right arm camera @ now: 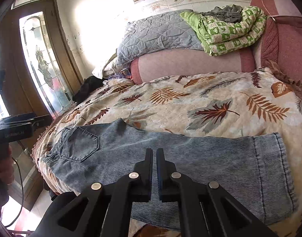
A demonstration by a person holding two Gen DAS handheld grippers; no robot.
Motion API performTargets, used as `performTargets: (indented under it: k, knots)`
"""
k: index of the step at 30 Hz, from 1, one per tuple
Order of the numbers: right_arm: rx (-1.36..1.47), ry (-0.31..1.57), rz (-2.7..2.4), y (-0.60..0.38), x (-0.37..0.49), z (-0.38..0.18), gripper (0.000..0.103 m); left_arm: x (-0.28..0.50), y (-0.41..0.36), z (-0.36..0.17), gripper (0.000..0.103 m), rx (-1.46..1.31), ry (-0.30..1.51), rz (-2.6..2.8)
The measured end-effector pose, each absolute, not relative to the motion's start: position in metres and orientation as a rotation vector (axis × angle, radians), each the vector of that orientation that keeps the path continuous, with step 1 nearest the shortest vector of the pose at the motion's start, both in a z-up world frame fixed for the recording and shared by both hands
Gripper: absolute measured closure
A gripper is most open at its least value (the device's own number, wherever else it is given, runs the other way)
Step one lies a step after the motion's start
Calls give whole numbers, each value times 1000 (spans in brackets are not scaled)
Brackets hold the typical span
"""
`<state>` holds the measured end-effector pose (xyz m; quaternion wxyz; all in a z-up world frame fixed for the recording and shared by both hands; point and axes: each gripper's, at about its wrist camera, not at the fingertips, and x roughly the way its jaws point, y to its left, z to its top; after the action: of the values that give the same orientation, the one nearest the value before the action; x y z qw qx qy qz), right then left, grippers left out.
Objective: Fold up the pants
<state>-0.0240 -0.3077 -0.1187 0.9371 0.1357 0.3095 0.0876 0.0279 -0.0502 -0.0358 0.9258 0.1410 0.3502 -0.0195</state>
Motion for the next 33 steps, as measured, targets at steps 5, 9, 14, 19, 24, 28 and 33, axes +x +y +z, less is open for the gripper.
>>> performTargets:
  k: [5, 9, 14, 19, 24, 28, 33]
  knots:
    - [292, 628, 156, -319, -30, -118, 98, 24, -58, -35, 18, 286, 714, -56]
    - [305, 622, 134, -328, -34, -118, 97, 22, -65, -34, 18, 285, 711, -66]
    - [323, 614, 107, -339, -39, -117, 98, 19, -69, -35, 18, 288, 711, -78]
    - [343, 611, 91, -348, -43, -117, 98, 17, -75, -37, 18, 298, 709, -83]
    - [353, 617, 85, -351, -43, -118, 98, 15, -78, -37, 18, 303, 709, -90]
    - [354, 618, 85, -352, -43, -118, 98, 16, -79, -39, 18, 304, 713, -90]
    - [356, 620, 86, -352, -43, -119, 98, 16, -80, -41, 18, 305, 719, -91]
